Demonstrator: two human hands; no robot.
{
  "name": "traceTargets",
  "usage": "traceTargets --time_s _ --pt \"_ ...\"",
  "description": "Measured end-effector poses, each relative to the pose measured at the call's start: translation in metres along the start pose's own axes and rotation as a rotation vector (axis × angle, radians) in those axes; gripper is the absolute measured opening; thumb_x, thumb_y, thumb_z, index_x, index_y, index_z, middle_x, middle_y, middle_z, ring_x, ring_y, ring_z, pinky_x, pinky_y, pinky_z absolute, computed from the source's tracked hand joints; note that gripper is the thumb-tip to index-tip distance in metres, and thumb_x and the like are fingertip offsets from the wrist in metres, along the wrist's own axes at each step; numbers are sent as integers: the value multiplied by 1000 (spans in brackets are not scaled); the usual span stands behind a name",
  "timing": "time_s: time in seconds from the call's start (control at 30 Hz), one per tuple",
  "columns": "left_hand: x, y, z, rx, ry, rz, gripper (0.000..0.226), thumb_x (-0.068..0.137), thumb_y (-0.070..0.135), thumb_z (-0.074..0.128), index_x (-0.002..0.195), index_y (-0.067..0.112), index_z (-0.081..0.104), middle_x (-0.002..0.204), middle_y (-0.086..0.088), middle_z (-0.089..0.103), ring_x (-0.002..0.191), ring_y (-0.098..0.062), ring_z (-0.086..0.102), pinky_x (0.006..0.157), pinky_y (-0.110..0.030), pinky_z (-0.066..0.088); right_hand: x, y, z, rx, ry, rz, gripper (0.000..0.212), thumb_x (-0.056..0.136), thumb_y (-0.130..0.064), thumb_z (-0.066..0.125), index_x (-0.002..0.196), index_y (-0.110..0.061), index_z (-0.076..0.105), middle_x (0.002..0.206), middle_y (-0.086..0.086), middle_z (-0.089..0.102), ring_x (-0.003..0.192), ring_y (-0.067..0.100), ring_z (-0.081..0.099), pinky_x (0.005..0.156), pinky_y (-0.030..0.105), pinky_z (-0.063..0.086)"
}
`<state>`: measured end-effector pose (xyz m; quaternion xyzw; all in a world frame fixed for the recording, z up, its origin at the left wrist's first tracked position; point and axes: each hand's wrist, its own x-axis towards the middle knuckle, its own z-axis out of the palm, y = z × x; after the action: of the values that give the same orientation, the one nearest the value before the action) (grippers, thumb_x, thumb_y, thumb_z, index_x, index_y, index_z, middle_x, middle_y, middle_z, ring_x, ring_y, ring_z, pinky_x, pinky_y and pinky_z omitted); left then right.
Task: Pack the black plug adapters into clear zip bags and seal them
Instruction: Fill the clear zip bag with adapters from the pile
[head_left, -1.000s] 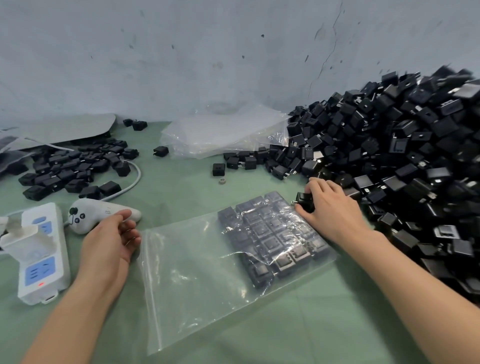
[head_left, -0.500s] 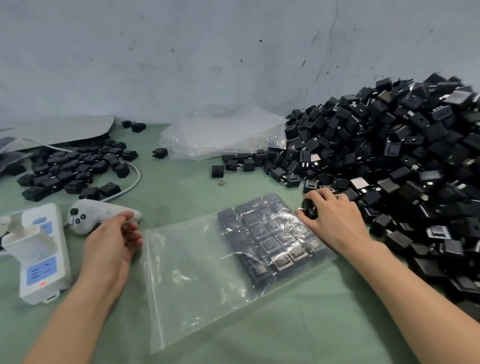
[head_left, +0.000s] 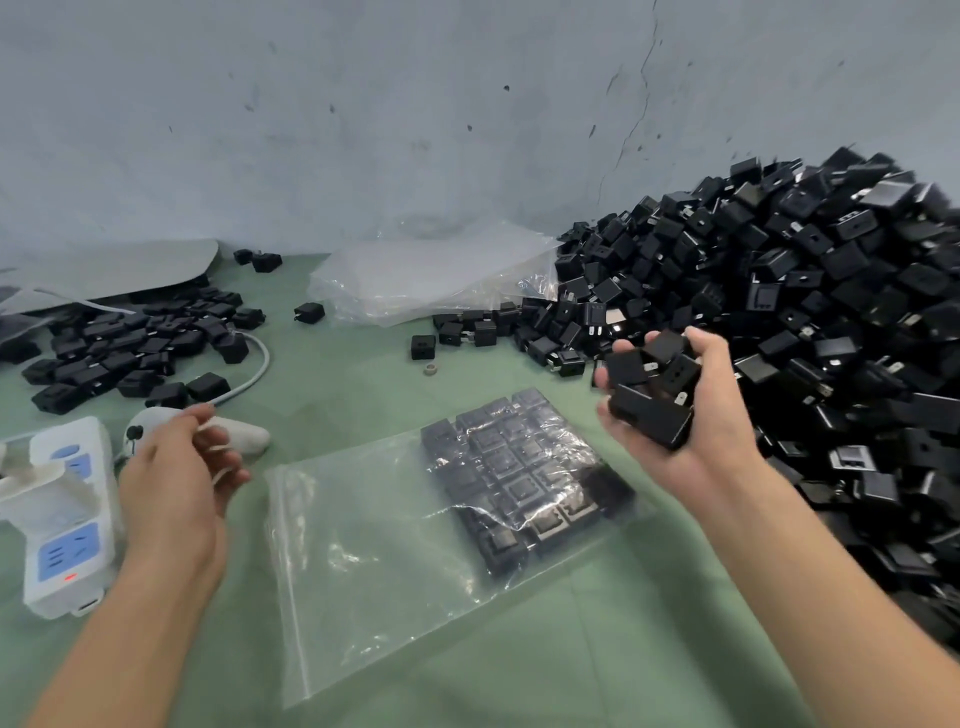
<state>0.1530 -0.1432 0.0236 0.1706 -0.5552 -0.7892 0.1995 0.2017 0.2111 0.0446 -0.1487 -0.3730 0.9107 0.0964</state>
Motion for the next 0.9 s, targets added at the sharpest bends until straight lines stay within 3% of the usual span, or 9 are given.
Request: traceTargets --time_s 0.07,0.13,0.3,0.4,0.5,0.6,0.7,0.8,0.9 --pt "-18 10 12 62 -75 166 22 95 20 46 86 28 65 64 11 56 51 -5 51 47 -19 44 -16 9 11 285 -123 160 27 83 -44 67 87 -17 72 108 8 74 90 28 67 70 35 53" --pt "-43 17 26 136 -233 320 23 94 22 46 86 30 66 67 10 59 57 -9 53 48 -20 46 -31 23 22 388 -199 227 22 84 -40 67 90 -19 69 115 7 72 94 30 68 70 35 54" --pt "-107 15 50 383 -677 473 18 94 40 50 100 36 66 78 6 66 64 -10 58 55 -21 49 -54 50 44 466 -264 283 22 87 -39 63 97 -20 66 116 9 72 100 38 70 82 46 57" --pt "-129 1 53 575 -826 503 24 94 52 49 113 44 61 90 13 65 73 -10 61 63 -22 49 -60 62 49 452 -267 308 22 88 -40 62 99 -21 66 115 12 72 105 41 69 88 57 54" --pt "-136 -9 53 697 -832 530 28 92 54 50 120 49 56 92 22 58 80 -3 59 68 -11 41 -63 72 52 447 -252 334 23 89 -42 60 100 -22 65 116 11 73 106 42 69 86 57 55" --pt "-134 -11 47 662 -816 425 32 85 61 55 111 42 52 88 14 60 68 -8 57 62 -14 43 -63 80 52 456 -221 357 25 89 -42 61 101 -21 65 118 12 72 102 41 70 98 56 50" --pt "-134 -11 40 654 -769 331 36 76 62 57 102 39 45 95 18 59 69 -15 58 64 -24 47 -63 84 52 463 -219 362 24 90 -42 60 99 -20 65 116 12 73 99 41 71 94 54 53" --pt "-137 -11 35 604 -702 300 30 70 61 56 90 45 43 93 26 57 70 -9 57 63 -19 44 -61 86 52 472 -234 377 23 91 -41 59 99 -20 63 113 13 72 99 41 70 97 53 52" --pt "-130 0 24 518 -625 239 35 68 56 57 102 59 47 92 23 63 74 -5 62 67 -21 48 -60 84 51 516 -242 382 20 86 -35 64 98 -19 66 114 15 72 104 42 68 86 62 54"
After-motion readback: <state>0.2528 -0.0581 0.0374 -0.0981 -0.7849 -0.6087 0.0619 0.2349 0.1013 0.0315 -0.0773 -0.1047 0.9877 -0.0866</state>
